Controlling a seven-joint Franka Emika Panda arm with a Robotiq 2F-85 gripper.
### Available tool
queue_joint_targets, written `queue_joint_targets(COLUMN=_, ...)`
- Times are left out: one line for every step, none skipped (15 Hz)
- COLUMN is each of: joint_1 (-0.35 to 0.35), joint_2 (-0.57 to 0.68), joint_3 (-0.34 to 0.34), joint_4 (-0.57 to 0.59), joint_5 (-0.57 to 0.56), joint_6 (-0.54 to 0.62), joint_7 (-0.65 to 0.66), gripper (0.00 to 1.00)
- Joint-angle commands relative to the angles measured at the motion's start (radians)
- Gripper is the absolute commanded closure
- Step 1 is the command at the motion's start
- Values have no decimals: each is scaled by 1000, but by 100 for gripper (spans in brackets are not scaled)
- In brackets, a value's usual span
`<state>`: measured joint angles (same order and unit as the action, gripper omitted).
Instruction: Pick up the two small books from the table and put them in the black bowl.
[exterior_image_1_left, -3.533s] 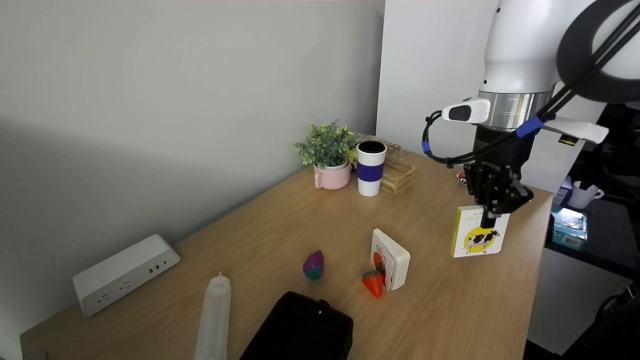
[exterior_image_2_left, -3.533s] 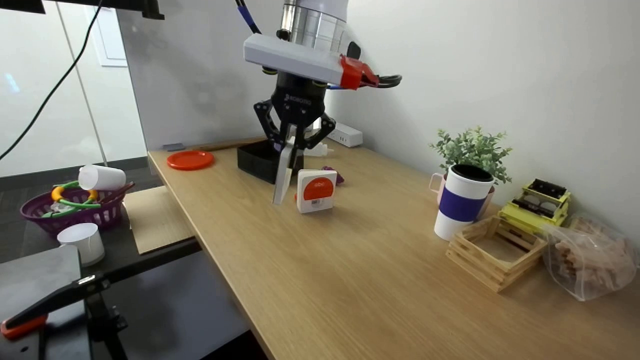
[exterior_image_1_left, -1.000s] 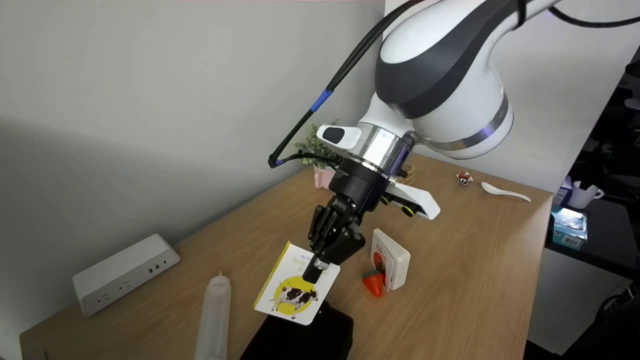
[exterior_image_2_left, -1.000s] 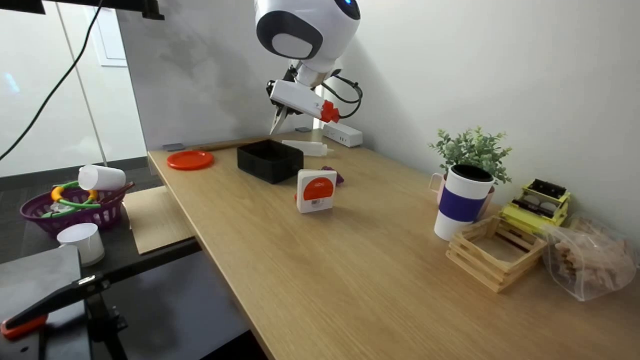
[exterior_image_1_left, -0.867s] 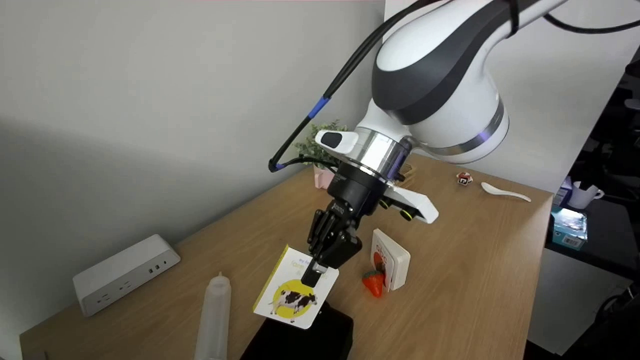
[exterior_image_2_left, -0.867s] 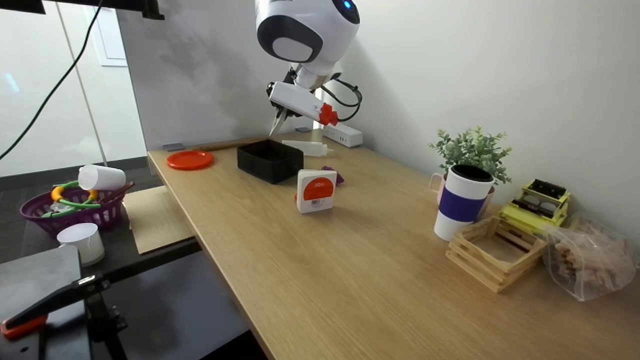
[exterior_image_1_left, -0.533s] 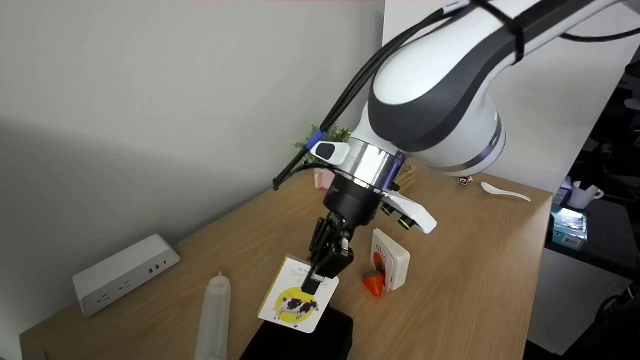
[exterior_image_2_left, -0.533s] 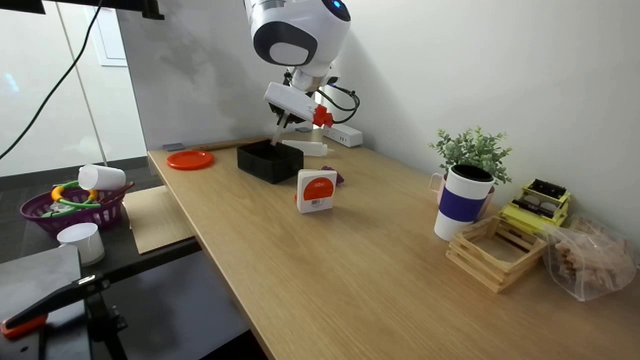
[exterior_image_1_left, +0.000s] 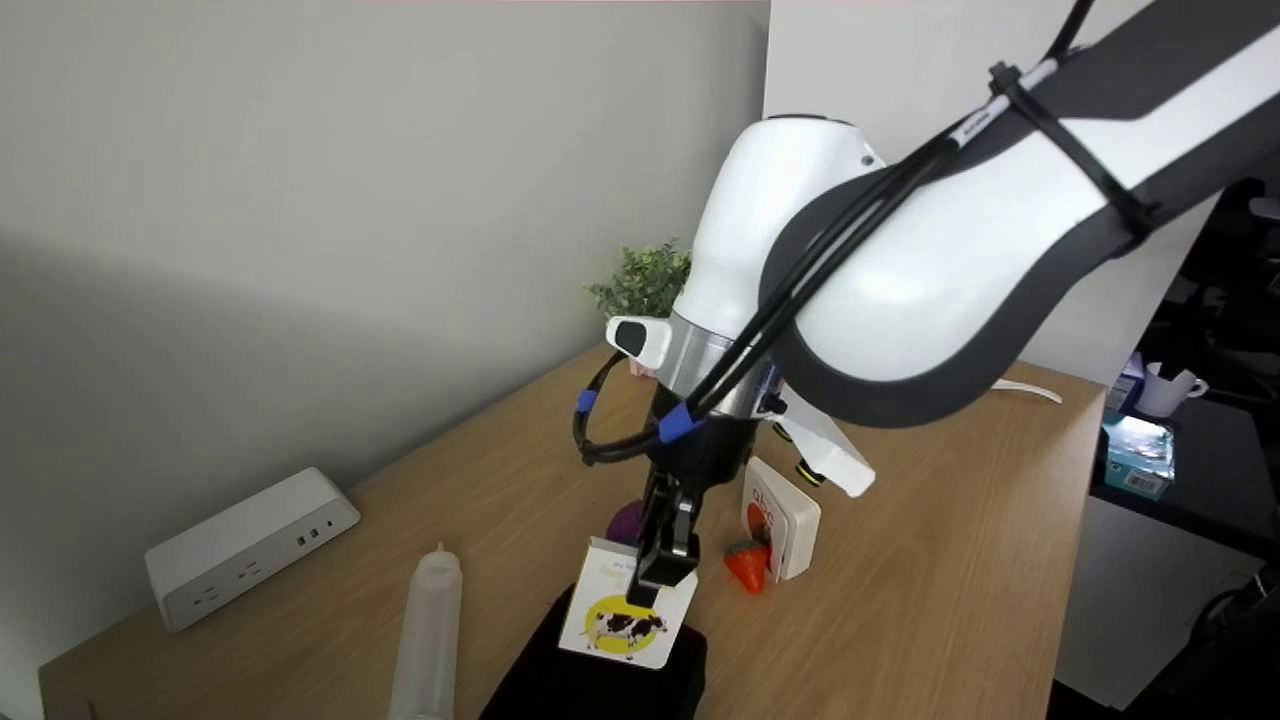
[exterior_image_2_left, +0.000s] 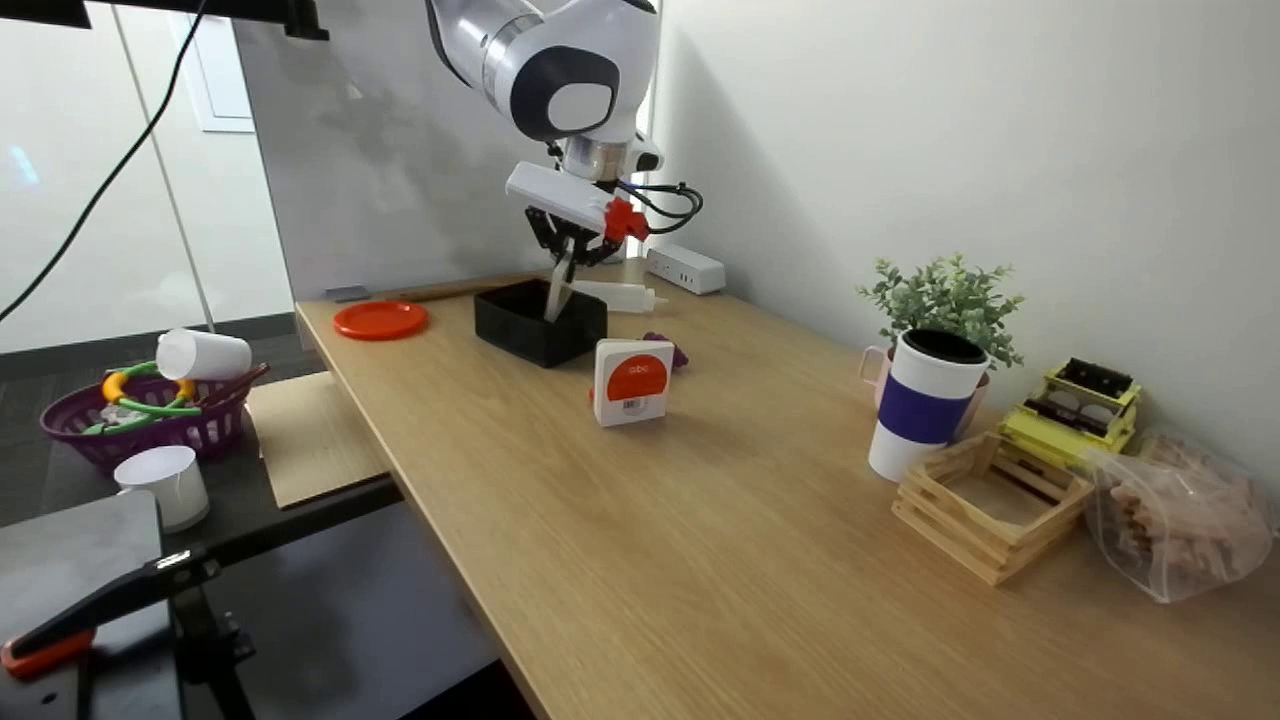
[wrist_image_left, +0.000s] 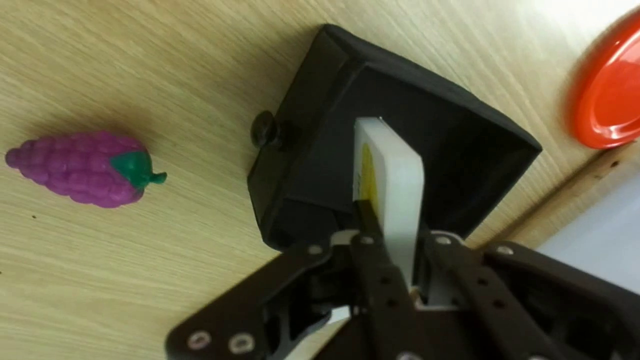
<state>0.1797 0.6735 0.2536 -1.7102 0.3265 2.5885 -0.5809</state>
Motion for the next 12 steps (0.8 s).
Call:
queue_joint_targets(joint_1=12, joint_2=25, joint_3=-4, joint_4=27, joint_5=-125, joint_6=-20, joint_7=149, gripper=96)
queue_joint_targets(joint_1=11, joint_2=29, joint_3=0, joint_4=29, joint_5=-148, joint_6=-24, joint_7=178, gripper=96)
queue_joint_targets(joint_1=9, joint_2=33, joint_3=3, joint_4=31, joint_5=-165, joint_6=-30, joint_7=202, gripper=96)
queue_joint_targets(joint_1=11, joint_2=37, joint_3=0, joint_4=32, joint_5=-182, joint_6=-31, joint_7=228, gripper=96)
queue_joint_targets(joint_1=14, joint_2=40, joint_3=-4, joint_4=33, joint_5=-198, joint_6=-31, joint_7=251, gripper=96)
queue_joint_targets(joint_1=20, joint_2=40, joint_3=-12, joint_4=33, joint_5=-217, joint_6=-31, joint_7=276, gripper=96)
queue_joint_targets(joint_1=23, joint_2=40, joint_3=-19, joint_4=32, joint_5=-233, joint_6=-27, joint_7=297, gripper=96)
queue_joint_targets(joint_1=25, joint_2=41, joint_3=-22, joint_4=32, joint_5=-248, joint_6=-25, joint_7=315, gripper=87)
queue_joint_targets(joint_1=26, joint_2=41, joint_3=-25, joint_4=33, joint_5=-261, joint_6=-25, joint_7=331, gripper=83)
queue_joint_targets(joint_1=24, joint_2=42, joint_3=-25, joint_4=34, joint_5=-269, joint_6=-26, joint_7=342, gripper=60)
queue_joint_targets(joint_1=22, joint_2=43, joint_3=-24, joint_4=35, joint_5=-276, joint_6=-27, joint_7=349, gripper=58)
queue_joint_targets(joint_1=19, joint_2=44, joint_3=-22, joint_4=36, joint_5=-278, joint_6=-28, joint_7=355, gripper=57)
